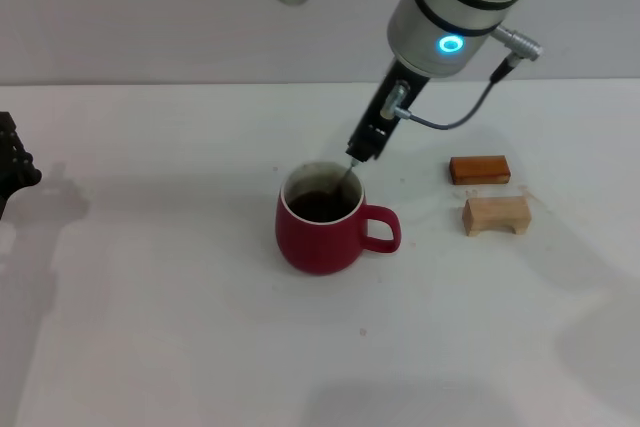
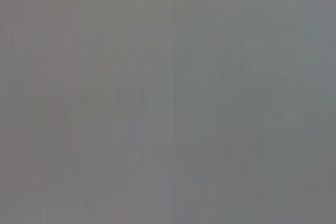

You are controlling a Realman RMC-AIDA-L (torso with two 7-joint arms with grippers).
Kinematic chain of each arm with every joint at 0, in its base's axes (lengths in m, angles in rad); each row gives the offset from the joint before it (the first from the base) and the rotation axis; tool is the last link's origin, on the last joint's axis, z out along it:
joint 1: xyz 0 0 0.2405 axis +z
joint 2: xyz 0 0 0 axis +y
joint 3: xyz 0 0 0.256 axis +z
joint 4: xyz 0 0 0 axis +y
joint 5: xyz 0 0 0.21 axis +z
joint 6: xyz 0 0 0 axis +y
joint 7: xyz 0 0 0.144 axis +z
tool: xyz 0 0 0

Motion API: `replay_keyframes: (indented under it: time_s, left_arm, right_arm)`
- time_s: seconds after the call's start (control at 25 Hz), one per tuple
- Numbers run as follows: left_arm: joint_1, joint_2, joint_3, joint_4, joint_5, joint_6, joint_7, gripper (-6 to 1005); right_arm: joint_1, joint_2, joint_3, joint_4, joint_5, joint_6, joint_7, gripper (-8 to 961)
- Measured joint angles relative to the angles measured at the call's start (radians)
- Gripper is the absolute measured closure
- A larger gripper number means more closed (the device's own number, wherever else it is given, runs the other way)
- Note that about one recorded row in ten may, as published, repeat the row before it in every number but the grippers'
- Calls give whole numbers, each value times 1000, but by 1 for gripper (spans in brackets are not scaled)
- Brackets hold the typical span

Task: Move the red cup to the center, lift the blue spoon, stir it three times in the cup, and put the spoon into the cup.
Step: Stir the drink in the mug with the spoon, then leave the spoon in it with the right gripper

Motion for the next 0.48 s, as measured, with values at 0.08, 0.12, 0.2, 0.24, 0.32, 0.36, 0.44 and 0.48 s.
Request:
replay_keyframes:
  time_s: [0.08, 0.12, 0.2, 0.24, 0.32, 0.36, 0.44, 0.48]
  left_arm:
    - [0, 0, 0, 0, 0, 0, 0, 997]
    - [0, 0, 0, 0, 0, 0, 0, 997]
    - [0, 0, 0, 0, 0, -1, -1, 997]
    - [0, 0, 0, 0, 0, -1, 0, 997]
    - [0, 0, 0, 0, 0, -1, -1, 997]
    - [0, 0, 0, 0, 0, -1, -1, 997]
    - [0, 0, 0, 0, 0, -1, 0, 997]
    - [0, 0, 0, 0, 0, -1, 0, 997]
  right_arm:
    - [0, 0, -1, 3, 0, 23, -1, 795]
    - [0, 1, -2, 4, 1, 35, -4, 795]
    - [0, 2, -3, 4, 9, 55, -10, 795]
    - [0, 3, -3, 4, 22, 67, -14, 795]
    - [0, 3, -5, 5, 51, 84, -20, 795]
    - [0, 3, -6, 5, 61, 88, -22, 795]
    - [0, 3, -5, 6, 77, 94, -27, 795]
    - [0, 4, -5, 7, 92, 91, -33, 795]
